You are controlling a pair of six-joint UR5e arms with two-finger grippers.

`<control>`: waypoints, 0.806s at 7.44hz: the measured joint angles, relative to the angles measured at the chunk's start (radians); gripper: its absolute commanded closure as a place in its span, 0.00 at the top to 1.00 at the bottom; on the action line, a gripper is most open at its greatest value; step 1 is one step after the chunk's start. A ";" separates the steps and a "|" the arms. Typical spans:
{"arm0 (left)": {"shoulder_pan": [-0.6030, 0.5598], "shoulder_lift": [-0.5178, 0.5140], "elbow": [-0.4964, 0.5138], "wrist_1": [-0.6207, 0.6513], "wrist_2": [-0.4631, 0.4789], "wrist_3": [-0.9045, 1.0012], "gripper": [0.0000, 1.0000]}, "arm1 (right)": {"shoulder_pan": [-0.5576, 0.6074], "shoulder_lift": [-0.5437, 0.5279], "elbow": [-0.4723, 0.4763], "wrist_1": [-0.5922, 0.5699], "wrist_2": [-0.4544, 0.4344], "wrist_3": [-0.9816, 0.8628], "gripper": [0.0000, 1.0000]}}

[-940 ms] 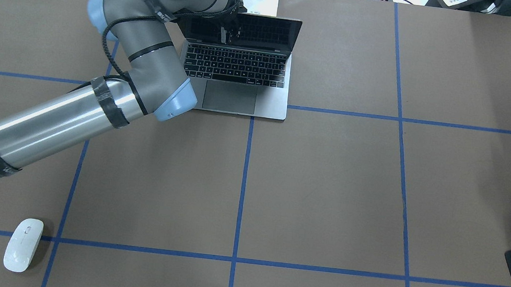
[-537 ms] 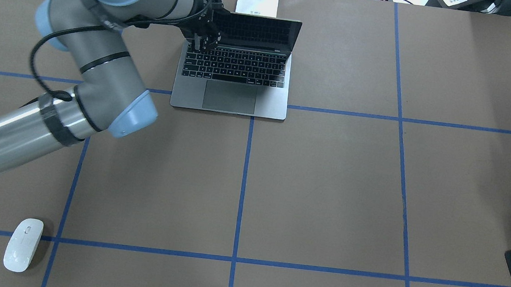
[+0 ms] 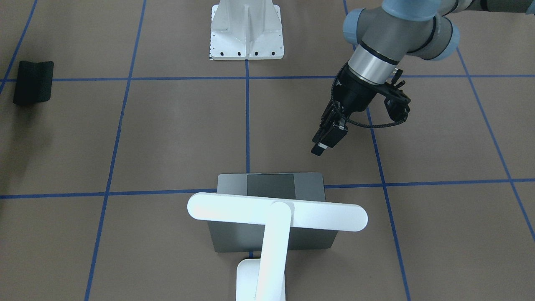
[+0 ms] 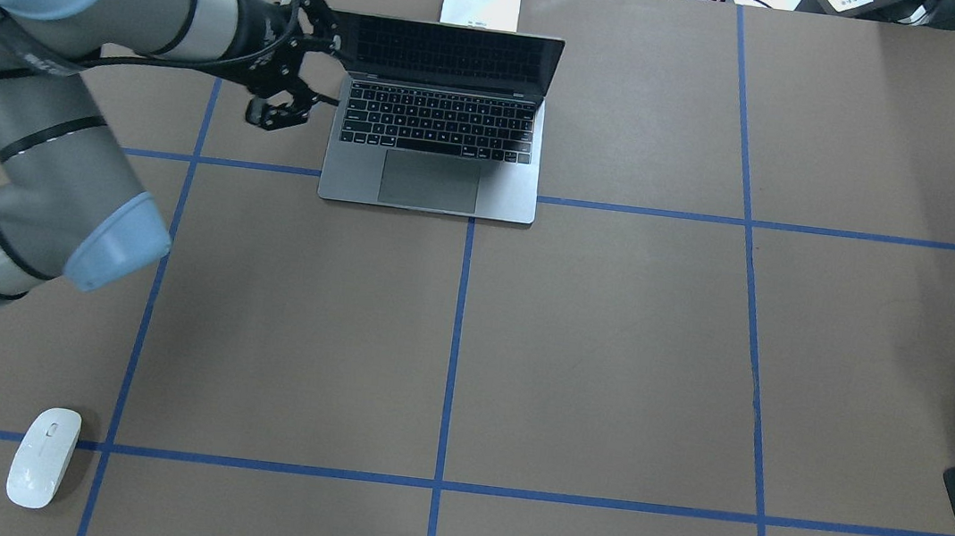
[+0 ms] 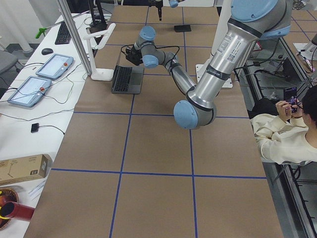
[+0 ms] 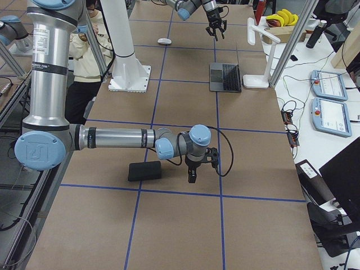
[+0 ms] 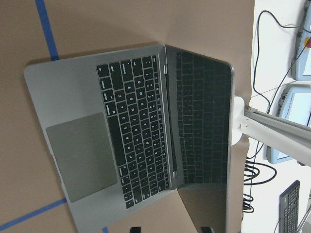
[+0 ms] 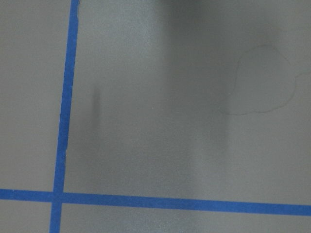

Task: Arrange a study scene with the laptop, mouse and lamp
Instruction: 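Release the laptop and pull the left gripper back toward its corner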

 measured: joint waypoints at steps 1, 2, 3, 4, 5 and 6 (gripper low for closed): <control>-0.015 0.034 -0.051 0.098 -0.034 0.186 0.51 | 0.000 0.000 -0.004 0.002 0.006 0.001 1.00; -0.033 0.055 -0.084 0.187 -0.059 0.367 0.53 | 0.000 0.003 -0.009 0.003 0.013 0.002 1.00; -0.058 0.080 -0.102 0.249 -0.088 0.548 0.53 | -0.001 0.010 -0.016 0.003 0.016 0.005 1.00; -0.092 0.123 -0.114 0.281 -0.118 0.733 0.55 | -0.001 0.016 -0.026 0.003 0.018 0.011 1.00; -0.136 0.176 -0.119 0.295 -0.153 0.911 0.55 | -0.002 0.023 -0.035 0.003 0.022 0.014 1.00; -0.194 0.234 -0.120 0.299 -0.201 1.084 0.55 | -0.003 0.025 -0.042 0.004 0.043 0.016 1.00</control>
